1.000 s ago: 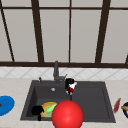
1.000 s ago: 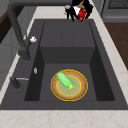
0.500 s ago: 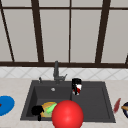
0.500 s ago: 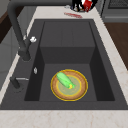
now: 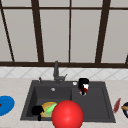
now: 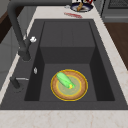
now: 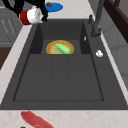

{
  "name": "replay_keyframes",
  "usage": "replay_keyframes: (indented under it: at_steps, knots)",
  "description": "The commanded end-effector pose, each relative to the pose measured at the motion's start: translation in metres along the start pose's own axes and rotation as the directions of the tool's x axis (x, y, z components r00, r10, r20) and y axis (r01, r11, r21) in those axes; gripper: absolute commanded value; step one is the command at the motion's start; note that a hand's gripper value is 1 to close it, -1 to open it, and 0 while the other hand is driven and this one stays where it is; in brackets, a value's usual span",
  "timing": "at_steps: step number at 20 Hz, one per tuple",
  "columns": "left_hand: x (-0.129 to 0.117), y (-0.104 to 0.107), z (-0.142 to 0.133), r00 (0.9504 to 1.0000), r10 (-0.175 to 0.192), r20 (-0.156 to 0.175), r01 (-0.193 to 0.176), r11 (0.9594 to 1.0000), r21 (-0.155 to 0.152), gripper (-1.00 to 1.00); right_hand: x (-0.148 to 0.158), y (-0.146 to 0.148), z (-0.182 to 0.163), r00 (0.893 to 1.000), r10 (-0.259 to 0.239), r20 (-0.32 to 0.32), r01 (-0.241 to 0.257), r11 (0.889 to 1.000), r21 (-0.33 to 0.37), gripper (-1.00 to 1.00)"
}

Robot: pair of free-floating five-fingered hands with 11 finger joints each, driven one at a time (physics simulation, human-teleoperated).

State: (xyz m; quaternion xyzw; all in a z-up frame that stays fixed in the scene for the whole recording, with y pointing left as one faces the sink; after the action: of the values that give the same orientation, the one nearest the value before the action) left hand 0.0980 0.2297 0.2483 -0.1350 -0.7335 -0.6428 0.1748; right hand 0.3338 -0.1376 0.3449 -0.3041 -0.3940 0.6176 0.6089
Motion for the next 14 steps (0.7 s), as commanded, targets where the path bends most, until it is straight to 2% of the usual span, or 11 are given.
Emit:
replay_keyframes:
  at_steps: [1,14]
  knots:
    - [0.0,0.0,0.0,1.0,0.0,0.0,0.0,1.0,0.0,0.0,-0.019,-0.006,0.015,0.999,-0.046,-0.022,0.046,0.999,0.0,1.0]
    - [0.0,0.0,0.0,1.0,0.0,0.0,0.0,1.0,0.0,0.0,-0.09,-0.027,0.05,0.999,-0.054,0.003,0.054,0.998,0.026,1.0]
